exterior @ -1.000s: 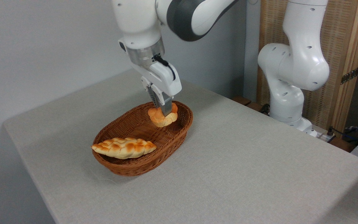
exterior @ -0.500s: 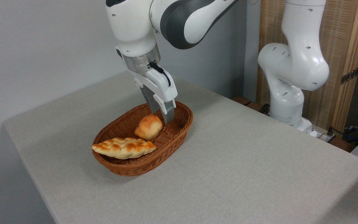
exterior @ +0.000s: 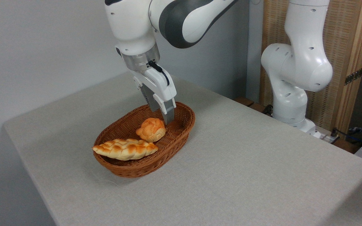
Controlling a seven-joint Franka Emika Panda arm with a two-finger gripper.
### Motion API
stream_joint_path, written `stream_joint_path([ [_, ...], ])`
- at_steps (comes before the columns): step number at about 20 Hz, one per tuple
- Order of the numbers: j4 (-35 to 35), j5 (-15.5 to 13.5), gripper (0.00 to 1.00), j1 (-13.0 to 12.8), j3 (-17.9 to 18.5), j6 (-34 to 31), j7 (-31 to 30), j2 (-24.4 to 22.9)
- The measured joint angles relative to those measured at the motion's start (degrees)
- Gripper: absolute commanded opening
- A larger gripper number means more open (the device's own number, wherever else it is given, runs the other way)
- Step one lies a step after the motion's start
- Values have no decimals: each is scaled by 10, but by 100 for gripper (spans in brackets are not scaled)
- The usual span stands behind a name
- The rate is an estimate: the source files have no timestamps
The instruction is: Put bread into the basket
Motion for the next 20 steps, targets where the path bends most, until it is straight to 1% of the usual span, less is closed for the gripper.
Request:
stream_joint_path([
  [5,28,4,100,6,4,0,0,-6],
  [7,50,5,100,15,6,0,0,-6],
  [11,101,7,100,51,8,0,0,-6],
  [12,115,12,100,64,8,-2,0,-6],
  [13,129,32,100,74,8,-10,1,-5],
  [14,145,60,100,78,8,-26,1,-2],
  [15,157,75,100,79,8,-38,1,1],
  [16,182,96,100,78,7,-64,1,11],
  [18,223,110,100,77,5,-89,-1,30],
  [20,254,115,100,76,3,-100,-7,52],
])
